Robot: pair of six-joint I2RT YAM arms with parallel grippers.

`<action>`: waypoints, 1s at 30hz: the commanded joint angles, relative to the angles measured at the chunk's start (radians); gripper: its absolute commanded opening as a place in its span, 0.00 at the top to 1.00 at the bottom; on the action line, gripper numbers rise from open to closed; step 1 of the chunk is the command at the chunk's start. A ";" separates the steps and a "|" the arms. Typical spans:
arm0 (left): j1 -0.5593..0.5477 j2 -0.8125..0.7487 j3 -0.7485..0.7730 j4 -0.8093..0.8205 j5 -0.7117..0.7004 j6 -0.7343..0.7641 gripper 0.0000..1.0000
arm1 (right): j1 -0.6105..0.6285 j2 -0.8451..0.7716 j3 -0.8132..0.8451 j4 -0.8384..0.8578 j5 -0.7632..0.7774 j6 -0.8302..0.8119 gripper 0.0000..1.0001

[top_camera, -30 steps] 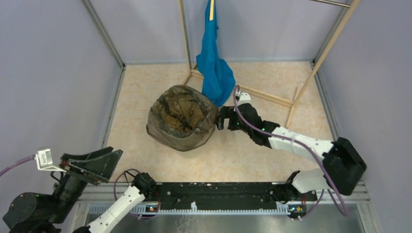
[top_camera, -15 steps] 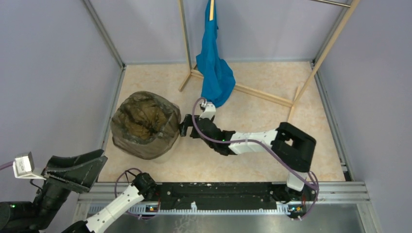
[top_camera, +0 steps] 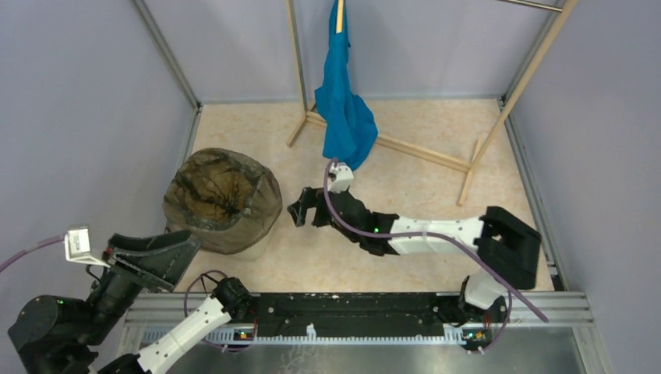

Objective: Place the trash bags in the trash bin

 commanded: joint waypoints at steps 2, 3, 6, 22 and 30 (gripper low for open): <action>-0.002 0.040 -0.085 0.140 0.038 0.035 0.01 | 0.119 -0.137 -0.119 -0.023 -0.129 -0.111 0.01; -0.002 0.045 -0.099 0.157 0.043 0.036 0.01 | 0.144 -0.130 -0.120 -0.016 -0.116 -0.118 0.01; -0.002 0.066 -0.125 0.191 0.052 0.038 0.01 | 0.173 -0.070 -0.095 0.037 -0.122 -0.081 0.01; 0.000 0.144 -0.037 0.161 0.027 0.049 0.01 | 0.252 0.438 0.332 0.312 0.136 -0.046 0.01; 0.002 0.157 -0.055 0.169 0.055 0.020 0.01 | 0.105 0.688 0.706 0.166 0.058 -0.140 0.04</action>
